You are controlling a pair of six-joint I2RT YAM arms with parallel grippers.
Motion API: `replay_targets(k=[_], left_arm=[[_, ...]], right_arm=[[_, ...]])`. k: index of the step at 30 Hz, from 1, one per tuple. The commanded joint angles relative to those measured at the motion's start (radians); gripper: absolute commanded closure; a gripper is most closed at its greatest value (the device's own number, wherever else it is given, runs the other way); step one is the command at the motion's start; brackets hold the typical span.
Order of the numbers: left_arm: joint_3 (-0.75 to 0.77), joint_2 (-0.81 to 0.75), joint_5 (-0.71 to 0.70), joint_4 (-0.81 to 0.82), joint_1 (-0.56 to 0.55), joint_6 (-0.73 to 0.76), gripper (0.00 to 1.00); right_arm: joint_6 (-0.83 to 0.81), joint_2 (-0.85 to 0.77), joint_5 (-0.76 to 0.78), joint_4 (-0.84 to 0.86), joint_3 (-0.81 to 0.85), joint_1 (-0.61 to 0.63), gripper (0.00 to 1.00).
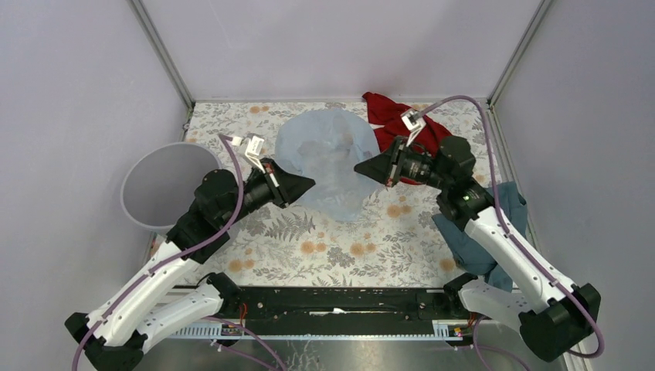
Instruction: Put the trash bags into the trash bin
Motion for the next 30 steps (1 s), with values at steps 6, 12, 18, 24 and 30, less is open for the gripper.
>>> replay_targets(k=[6,12,18,24,30], left_arm=[[0.036,0.094,0.102,0.185,-0.062,-0.116,1.0],[0.01,0.126,0.062,0.192,-0.067,-0.163,1.0],[-0.015,0.139,0.03,0.227,-0.069,-0.192,1.0],[-0.004,0.158,0.02,0.237,-0.068,-0.202,1.0],[-0.014,0.163,0.027,0.252,-0.069,-0.216,1.0]], right_arm=[[0.001,0.124,-0.031,0.092,0.072,0.211,1.0],[-0.045,0.127,-0.027,0.086,0.027,0.24,0.94],[0.005,0.118,-0.036,0.197,-0.041,0.252,0.9],[0.0,0.117,-0.043,0.241,-0.065,0.295,0.78],[-0.004,0.1,-0.005,0.256,-0.08,0.301,0.51]])
